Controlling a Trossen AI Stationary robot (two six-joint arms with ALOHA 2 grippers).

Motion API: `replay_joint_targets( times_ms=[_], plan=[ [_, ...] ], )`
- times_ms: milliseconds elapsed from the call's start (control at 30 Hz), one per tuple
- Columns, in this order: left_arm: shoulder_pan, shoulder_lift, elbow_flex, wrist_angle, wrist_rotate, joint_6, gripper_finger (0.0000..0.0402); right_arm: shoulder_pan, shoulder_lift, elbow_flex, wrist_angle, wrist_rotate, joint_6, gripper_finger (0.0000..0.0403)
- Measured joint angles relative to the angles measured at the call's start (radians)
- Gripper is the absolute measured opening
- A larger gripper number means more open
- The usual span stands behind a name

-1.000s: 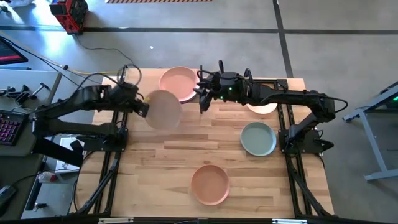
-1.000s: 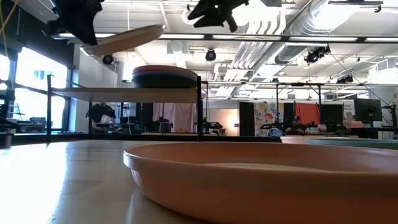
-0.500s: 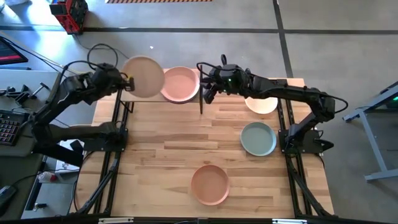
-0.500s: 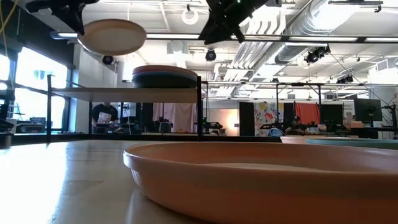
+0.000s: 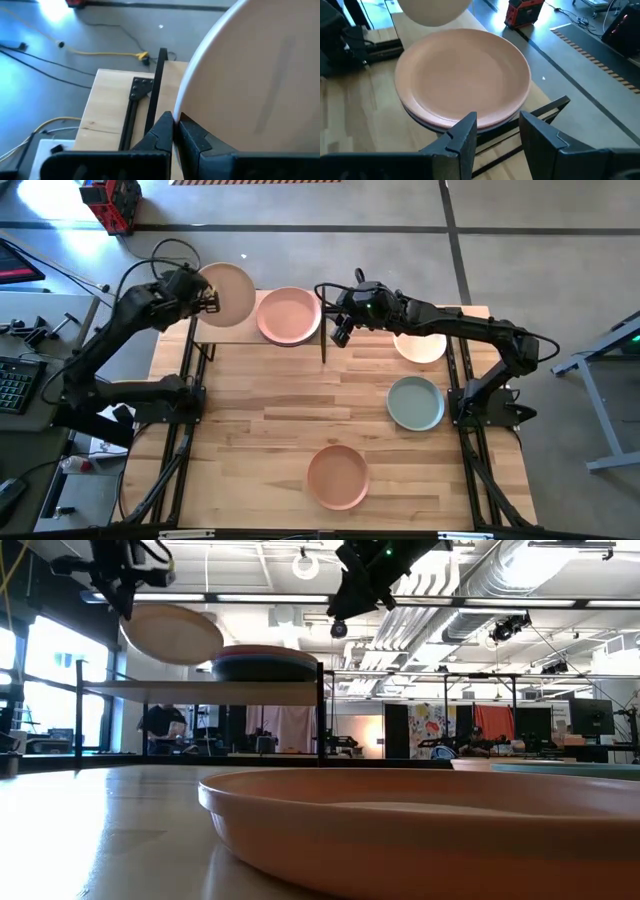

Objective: Place and stack plates onto a shelf
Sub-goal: Put the light white plate on the shelf

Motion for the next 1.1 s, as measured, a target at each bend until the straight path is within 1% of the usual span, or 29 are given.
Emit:
replay_joint_targets(
  times_ms=[167,300,433,533,700,867,1100],
  plan=[
    [0.044,0.065,0.0,0.0,0.031,0.001,0.0001,-0.011,0.0,0.0,-0.023,0.0,-0.003,0.0129],
    [0.084,0.097,0.0,0.001,0.098,0.003,0.0001,-0.02,0.0,0.0,-0.041,0.0,-0.004,0.0129],
    [0.128,0.12,0.0,0.0,0.183,0.023,0.0001,-0.024,0.0,0.0,-0.05,0.0,-0.046,0.0129],
    [0.155,0.137,0.0,-0.02,0.22,0.042,0.0001,-0.024,0.0,-0.001,-0.052,0.0,-0.078,0.0129],
    [0.186,0.161,0.0,-0.097,0.246,0.035,0.0001,-0.024,0.0,-0.001,-0.051,0.0,-0.085,0.0129],
    [0.206,0.165,0.0,-0.094,0.286,0.043,0.0002,-0.024,0.0,-0.001,-0.051,0.0,-0.093,0.0129],
    [0.231,0.165,0.0,-0.094,0.296,0.046,0.0017,-0.024,0.0,-0.001,-0.051,0.0,-0.093,0.0129]
  ],
)
